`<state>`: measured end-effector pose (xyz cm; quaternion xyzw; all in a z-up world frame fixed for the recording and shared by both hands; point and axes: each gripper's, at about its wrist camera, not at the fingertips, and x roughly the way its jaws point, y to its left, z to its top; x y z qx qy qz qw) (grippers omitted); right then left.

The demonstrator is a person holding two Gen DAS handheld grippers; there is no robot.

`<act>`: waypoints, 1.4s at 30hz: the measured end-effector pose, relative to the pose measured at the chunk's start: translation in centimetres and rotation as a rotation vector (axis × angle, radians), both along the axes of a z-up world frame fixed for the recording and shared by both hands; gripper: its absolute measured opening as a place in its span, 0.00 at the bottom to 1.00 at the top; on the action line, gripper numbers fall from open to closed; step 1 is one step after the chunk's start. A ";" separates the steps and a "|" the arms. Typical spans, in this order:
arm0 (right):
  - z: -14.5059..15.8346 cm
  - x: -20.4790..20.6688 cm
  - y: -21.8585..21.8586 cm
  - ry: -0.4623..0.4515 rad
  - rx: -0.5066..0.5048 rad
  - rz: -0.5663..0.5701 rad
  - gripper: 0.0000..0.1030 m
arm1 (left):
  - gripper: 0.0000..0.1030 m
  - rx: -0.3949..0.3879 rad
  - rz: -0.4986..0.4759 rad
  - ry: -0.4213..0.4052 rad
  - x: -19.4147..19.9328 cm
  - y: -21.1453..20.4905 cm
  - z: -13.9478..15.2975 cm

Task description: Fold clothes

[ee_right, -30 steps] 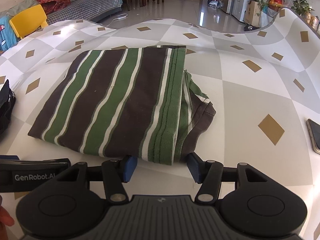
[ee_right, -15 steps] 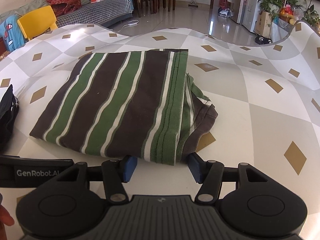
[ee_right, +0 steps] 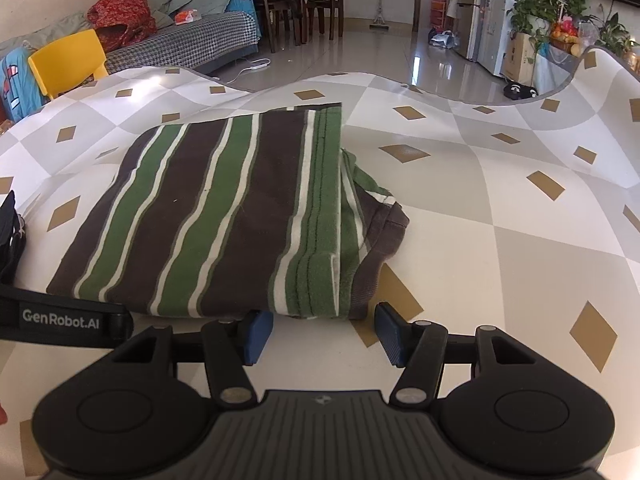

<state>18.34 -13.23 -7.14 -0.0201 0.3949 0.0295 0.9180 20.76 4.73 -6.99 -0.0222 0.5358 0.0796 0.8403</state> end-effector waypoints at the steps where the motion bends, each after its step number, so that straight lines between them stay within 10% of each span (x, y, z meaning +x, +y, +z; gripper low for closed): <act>1: 0.0 -0.1 -0.2 -0.002 0.001 -0.013 0.54 | 1.00 -0.001 -0.004 0.007 0.0 0.1 0.0; 11: -0.3 -0.3 -2.1 -0.029 -0.009 -0.113 0.54 | 1.00 0.070 -0.112 0.062 -0.4 0.0 1.0; 42: -1.8 2.0 -1.7 -0.163 -0.044 -0.255 0.68 | 1.00 -0.053 -0.070 0.049 1.3 1.1 -0.3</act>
